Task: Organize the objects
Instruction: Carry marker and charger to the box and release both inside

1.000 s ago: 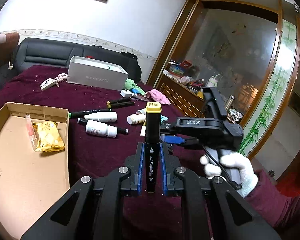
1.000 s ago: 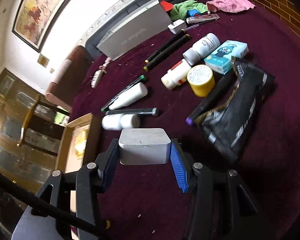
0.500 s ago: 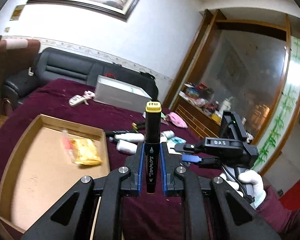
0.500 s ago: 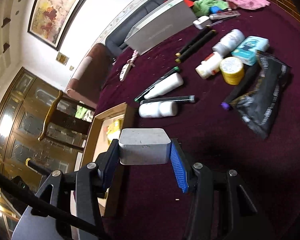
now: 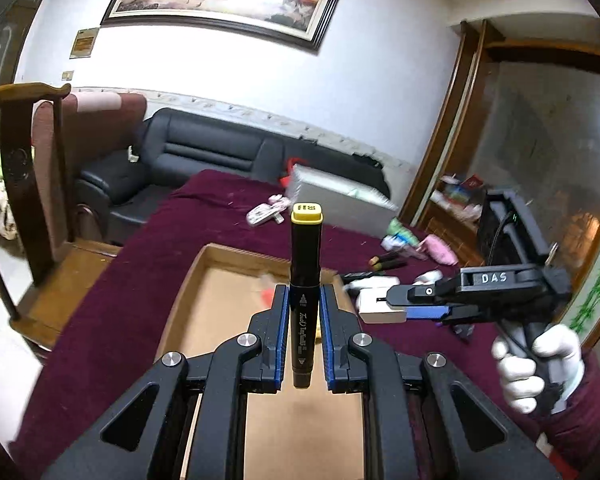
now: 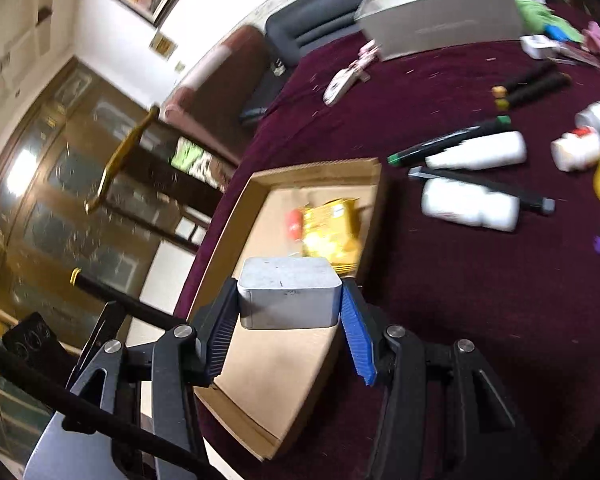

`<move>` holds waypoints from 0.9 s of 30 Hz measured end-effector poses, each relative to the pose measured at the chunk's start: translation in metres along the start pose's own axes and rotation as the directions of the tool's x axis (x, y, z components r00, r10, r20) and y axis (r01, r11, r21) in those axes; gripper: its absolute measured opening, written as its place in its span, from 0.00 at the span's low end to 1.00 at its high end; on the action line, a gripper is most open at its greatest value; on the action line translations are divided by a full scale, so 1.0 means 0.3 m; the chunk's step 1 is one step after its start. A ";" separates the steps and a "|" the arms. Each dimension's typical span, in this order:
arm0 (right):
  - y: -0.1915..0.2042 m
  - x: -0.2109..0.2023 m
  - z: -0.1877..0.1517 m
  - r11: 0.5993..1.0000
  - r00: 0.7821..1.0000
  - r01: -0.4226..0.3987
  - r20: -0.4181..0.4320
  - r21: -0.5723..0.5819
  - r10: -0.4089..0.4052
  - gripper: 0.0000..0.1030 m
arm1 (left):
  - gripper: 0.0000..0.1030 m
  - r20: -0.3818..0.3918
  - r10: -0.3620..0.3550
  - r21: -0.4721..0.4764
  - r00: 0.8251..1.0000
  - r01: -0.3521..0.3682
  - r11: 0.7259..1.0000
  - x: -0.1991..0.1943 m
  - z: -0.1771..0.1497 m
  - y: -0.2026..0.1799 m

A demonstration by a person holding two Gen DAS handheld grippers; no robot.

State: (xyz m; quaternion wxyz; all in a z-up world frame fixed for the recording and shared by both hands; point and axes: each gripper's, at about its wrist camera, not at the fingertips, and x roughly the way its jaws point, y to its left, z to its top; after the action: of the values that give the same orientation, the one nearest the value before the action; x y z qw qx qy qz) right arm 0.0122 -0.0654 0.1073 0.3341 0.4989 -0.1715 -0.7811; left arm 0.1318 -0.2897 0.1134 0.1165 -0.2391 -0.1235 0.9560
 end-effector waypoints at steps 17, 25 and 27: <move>0.095 0.393 0.076 0.993 0.978 0.101 -0.175 -0.063 -0.110 0.48 | 0.12 -0.301 0.009 -0.137 0.954 -0.053 0.989 0.382 0.068 0.274; 0.128 0.427 0.117 0.983 0.976 0.149 -0.143 -0.109 -0.164 0.48 | 0.11 -0.363 0.010 -0.176 0.932 -0.079 0.981 0.498 0.059 0.289; 0.137 0.436 0.129 0.979 0.976 0.160 -0.129 -0.126 -0.176 0.48 | 0.11 -0.344 0.002 -0.204 0.939 -0.076 0.976 0.485 0.060 0.301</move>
State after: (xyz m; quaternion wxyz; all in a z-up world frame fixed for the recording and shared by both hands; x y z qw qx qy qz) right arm -0.0444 -0.1879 0.0622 0.3063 0.5447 -0.0597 -0.7784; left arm -0.0168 -0.3370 0.0401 0.0907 -0.4149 -0.1987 0.8833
